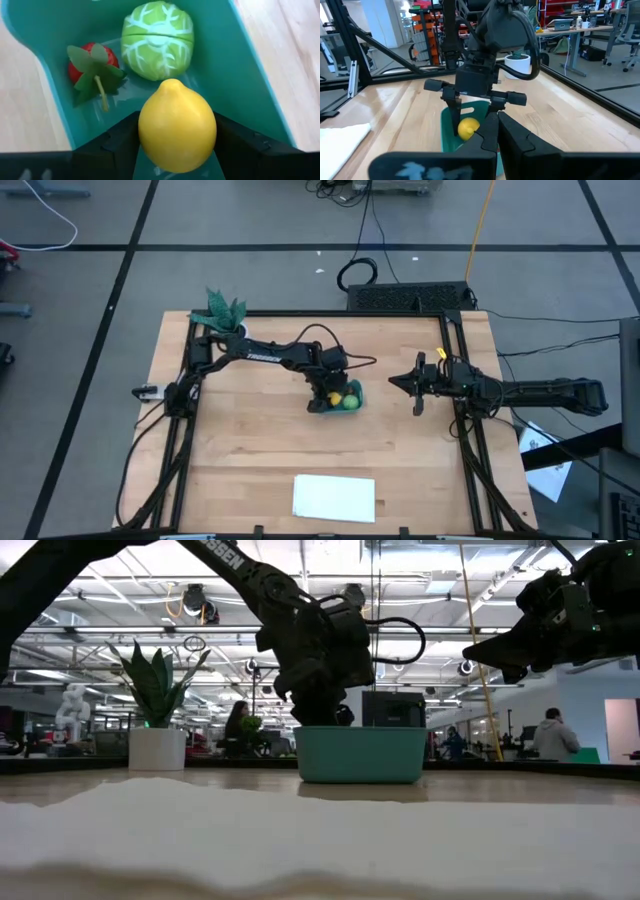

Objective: Pick and placing Produce into tupperware
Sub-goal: Put the yellow lemon into the blue bin

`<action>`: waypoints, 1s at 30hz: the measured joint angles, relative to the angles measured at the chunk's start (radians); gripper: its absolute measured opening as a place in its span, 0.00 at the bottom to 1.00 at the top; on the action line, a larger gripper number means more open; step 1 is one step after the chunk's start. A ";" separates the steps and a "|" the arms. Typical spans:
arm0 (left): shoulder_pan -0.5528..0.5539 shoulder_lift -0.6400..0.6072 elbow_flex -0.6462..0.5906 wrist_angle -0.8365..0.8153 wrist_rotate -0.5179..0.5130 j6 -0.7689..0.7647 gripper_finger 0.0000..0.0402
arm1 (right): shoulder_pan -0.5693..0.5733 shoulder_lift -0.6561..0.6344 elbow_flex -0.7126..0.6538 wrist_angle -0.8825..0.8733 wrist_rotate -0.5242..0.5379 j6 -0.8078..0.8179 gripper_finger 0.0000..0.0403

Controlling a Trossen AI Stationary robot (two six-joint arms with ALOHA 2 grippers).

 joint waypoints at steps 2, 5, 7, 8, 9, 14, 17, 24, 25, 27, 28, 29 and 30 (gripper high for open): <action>0.000 0.000 0.000 0.000 -0.019 0.000 0.56 | 0.000 0.000 0.000 0.000 0.000 0.000 0.00; 0.000 0.000 0.000 0.005 -0.026 -0.007 0.56 | 0.000 0.000 0.000 0.000 0.000 0.000 0.00; 0.001 0.000 0.000 0.003 -0.013 -0.012 0.56 | 0.000 0.000 0.000 0.000 0.000 0.000 0.00; 0.001 0.000 0.000 0.003 -0.002 -0.015 0.56 | 0.000 0.000 0.000 0.000 0.000 0.000 0.00; 0.000 0.000 0.000 0.003 0.004 -0.016 0.56 | 0.000 0.000 0.000 0.000 0.000 0.000 0.00; 0.000 0.000 0.000 -0.003 0.016 -0.018 0.56 | 0.000 0.000 0.000 0.000 0.000 0.000 0.00; 0.003 0.000 0.000 -0.005 0.058 -0.024 0.56 | 0.000 0.000 0.000 0.000 0.000 0.000 0.00; 0.003 0.000 0.000 -0.008 0.060 -0.032 0.58 | 0.000 0.000 0.000 0.000 0.000 0.000 0.00; 0.004 0.000 0.000 -0.008 0.060 -0.032 0.60 | 0.000 0.000 0.000 0.000 0.000 0.000 0.00; 0.004 0.000 0.000 -0.008 0.061 -0.033 0.63 | 0.000 0.000 0.000 0.000 0.000 0.001 0.00; 0.004 0.000 0.000 -0.008 0.059 -0.033 0.65 | 0.000 0.000 0.000 0.000 0.000 0.004 0.00; 0.004 0.000 0.000 -0.008 0.053 -0.033 0.67 | 0.000 0.000 0.000 0.000 0.000 0.005 0.00; 0.004 0.000 0.000 -0.008 0.040 -0.033 0.69 | 0.000 0.000 0.000 0.000 0.000 0.005 0.00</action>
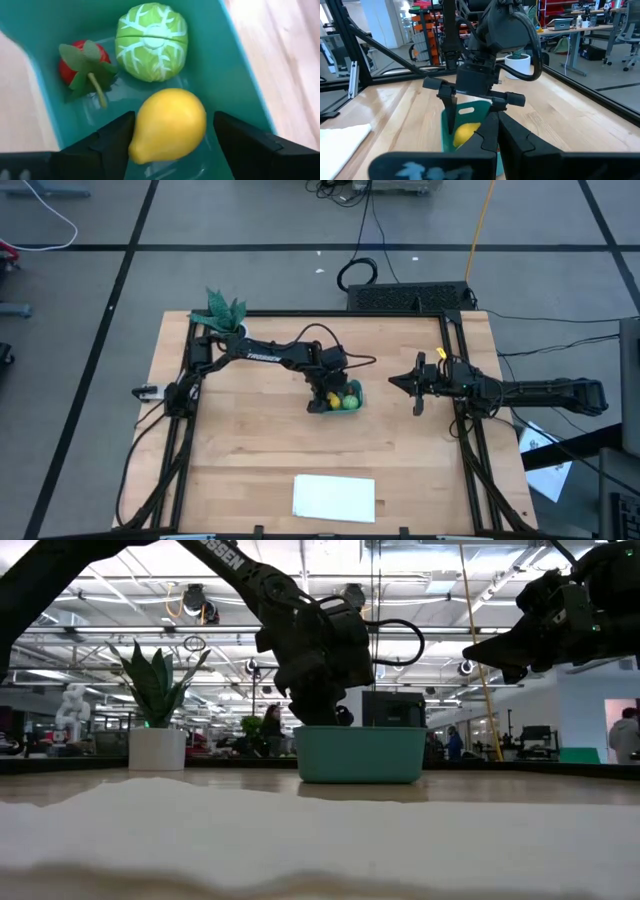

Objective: Pick and placing Produce into tupperware
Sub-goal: Put the yellow lemon into the blue bin, then adjust the blue bin

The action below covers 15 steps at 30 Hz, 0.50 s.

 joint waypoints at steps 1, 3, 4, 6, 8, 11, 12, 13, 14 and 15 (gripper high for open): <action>0.000 0.000 0.000 0.000 -0.010 0.000 0.70 | 0.000 0.000 0.000 0.000 0.000 0.000 0.00; 0.000 0.000 0.000 0.000 -0.023 0.002 0.72 | 0.000 0.000 0.000 0.000 0.000 0.000 0.00; 0.000 0.000 0.000 0.000 -0.026 0.004 0.72 | 0.000 0.000 0.000 0.000 0.000 0.001 0.00; 0.000 0.000 0.001 0.001 -0.030 0.005 0.72 | 0.000 0.000 0.000 0.000 0.000 0.001 0.00; 0.000 0.000 0.015 -0.022 -0.033 0.002 0.71 | 0.000 0.000 0.000 0.000 0.000 0.001 0.00; -0.001 0.000 0.056 -0.070 -0.044 0.004 0.71 | 0.000 0.000 0.000 0.000 0.000 0.001 0.00; -0.003 -0.001 0.069 -0.085 -0.055 0.007 0.71 | 0.000 0.000 0.000 0.000 0.000 0.002 0.00; -0.005 -0.001 0.084 -0.105 -0.065 0.011 0.71 | 0.000 0.000 0.000 0.000 0.000 0.002 0.00; -0.006 -0.001 0.098 -0.123 -0.074 0.018 0.71 | 0.000 0.000 0.000 0.000 0.000 0.002 0.00; -0.009 -0.001 0.112 -0.135 -0.084 0.021 0.71 | 0.000 0.000 0.000 0.000 0.000 0.002 0.00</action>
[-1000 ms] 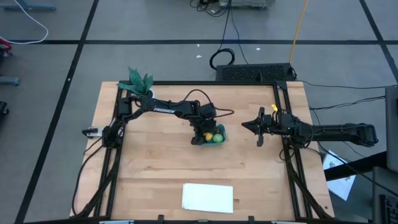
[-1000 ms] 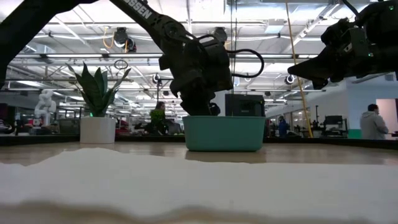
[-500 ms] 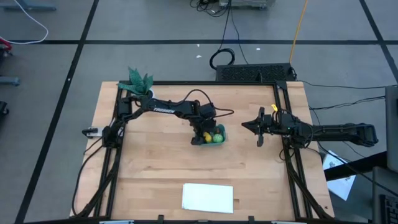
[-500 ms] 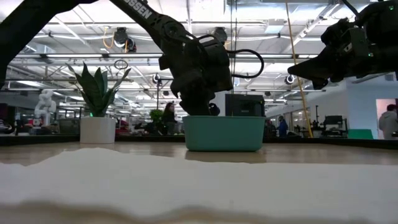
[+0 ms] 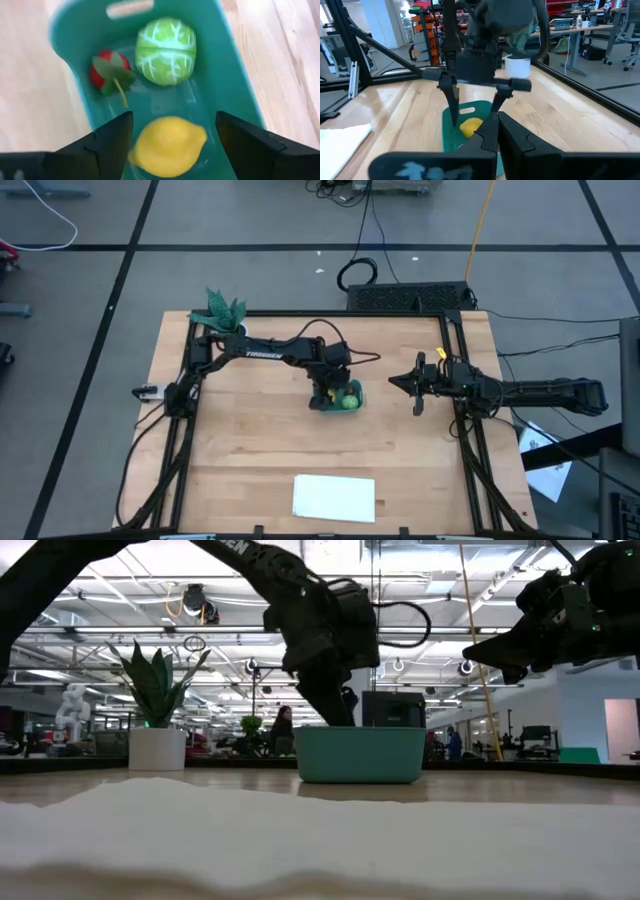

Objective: Pick and placing Produce into tupperware
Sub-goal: Adjust the blue bin

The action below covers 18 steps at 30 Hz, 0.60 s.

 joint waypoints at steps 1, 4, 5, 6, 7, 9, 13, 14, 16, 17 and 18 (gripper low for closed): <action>-0.002 0.000 0.016 -0.010 -0.007 0.002 0.71 | 0.000 0.000 0.000 0.000 0.000 0.000 0.00; -0.007 0.000 0.064 -0.062 -0.023 0.002 0.70 | 0.000 0.000 0.000 0.000 0.000 0.000 0.00; -0.010 0.000 0.078 -0.082 -0.031 0.003 0.69 | 0.000 0.000 0.000 0.000 0.000 0.000 0.00; -0.011 0.000 0.092 -0.098 -0.043 0.005 0.67 | 0.000 0.000 0.000 0.000 0.000 0.000 0.00; -0.013 0.000 0.106 -0.114 -0.055 0.006 0.66 | 0.000 0.000 0.000 0.000 0.000 0.000 0.00; -0.017 0.000 0.132 -0.139 -0.062 0.006 0.62 | 0.000 0.000 0.000 0.000 0.000 0.000 0.00; -0.031 0.000 0.147 -0.134 -0.087 0.025 0.48 | 0.000 0.000 0.000 0.000 0.000 0.000 0.00; -0.035 0.000 0.147 -0.134 -0.106 0.035 0.44 | 0.000 0.000 0.000 0.000 0.000 0.000 0.00; -0.043 0.000 0.147 -0.132 -0.144 0.048 0.34 | 0.000 0.000 0.000 0.000 0.000 0.000 0.00; -0.046 0.000 0.147 -0.132 -0.163 0.052 0.30 | 0.000 0.000 0.000 0.000 0.000 0.000 0.00; -0.047 0.000 0.147 -0.132 -0.176 0.055 0.25 | 0.000 0.000 0.000 0.000 0.000 0.000 0.00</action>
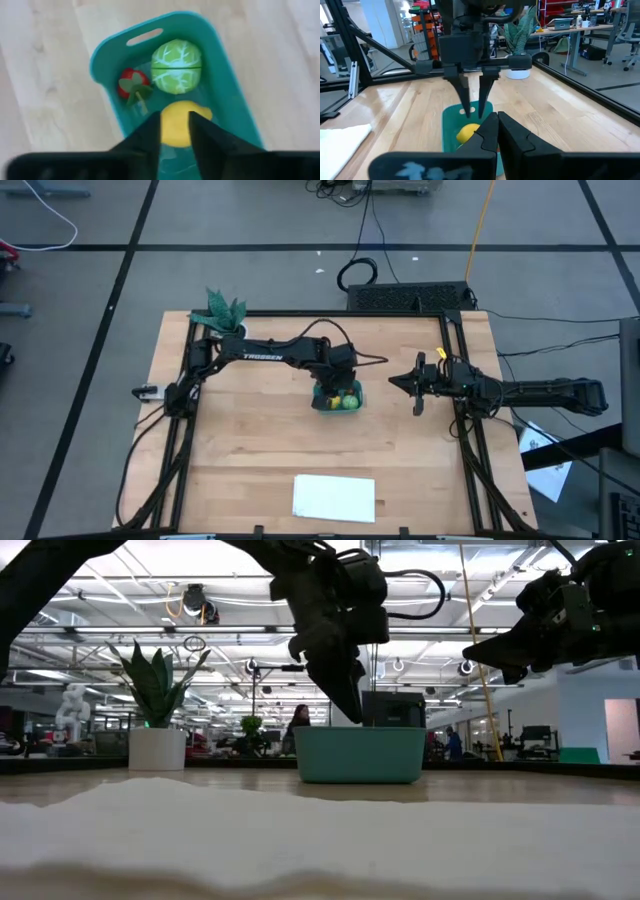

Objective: Pick and placing Produce into tupperware
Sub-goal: Adjust the blue bin

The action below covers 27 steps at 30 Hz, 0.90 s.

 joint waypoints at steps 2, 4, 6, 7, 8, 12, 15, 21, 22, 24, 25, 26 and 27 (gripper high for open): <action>-0.002 0.000 0.000 -0.002 -0.017 0.003 0.15 | 0.000 0.000 0.000 0.000 0.000 0.000 0.00; -0.002 0.000 0.000 -0.009 -0.019 0.006 0.06 | 0.000 0.000 0.000 0.000 0.000 -0.001 0.00; -0.003 0.000 0.000 -0.015 -0.019 0.007 0.02 | 0.000 0.000 0.000 0.000 0.000 -0.002 0.00; -0.005 -0.006 -0.001 -0.024 -0.021 0.010 0.02 | 0.000 0.000 0.000 0.000 0.000 -0.003 0.00; -0.009 -0.010 -0.001 -0.034 -0.030 0.015 0.02 | 0.000 0.000 0.000 0.000 0.000 -0.003 0.00; -0.028 -0.057 -0.001 -0.063 -0.084 0.029 0.01 | 0.000 0.000 0.000 0.000 0.000 -0.007 0.00; -0.040 -0.120 -0.001 -0.098 -0.091 0.027 0.01 | 0.000 0.001 0.000 0.005 0.000 -0.007 0.00; -0.076 -0.286 -0.036 -0.106 -0.120 0.028 0.00 | 0.000 0.000 0.000 0.018 0.000 -0.011 0.00; -0.082 -0.319 -0.050 -0.095 -0.126 0.025 0.00 | 0.000 0.000 0.000 0.024 0.000 -0.011 0.00; -0.096 -0.390 -0.094 -0.060 -0.148 0.010 0.00 | 0.000 -0.001 0.000 0.024 0.000 -0.011 0.00; -0.103 -0.429 -0.122 -0.033 -0.160 0.003 0.00 | 0.001 -0.002 0.000 0.030 -0.001 -0.010 0.00; -0.111 -0.473 -0.154 -0.010 -0.167 -0.005 0.00 | 0.001 -0.002 0.000 0.032 -0.002 -0.009 0.00; -0.120 -0.514 -0.193 0.012 -0.169 -0.008 0.00 | 0.001 -0.002 0.000 0.031 -0.002 -0.009 0.00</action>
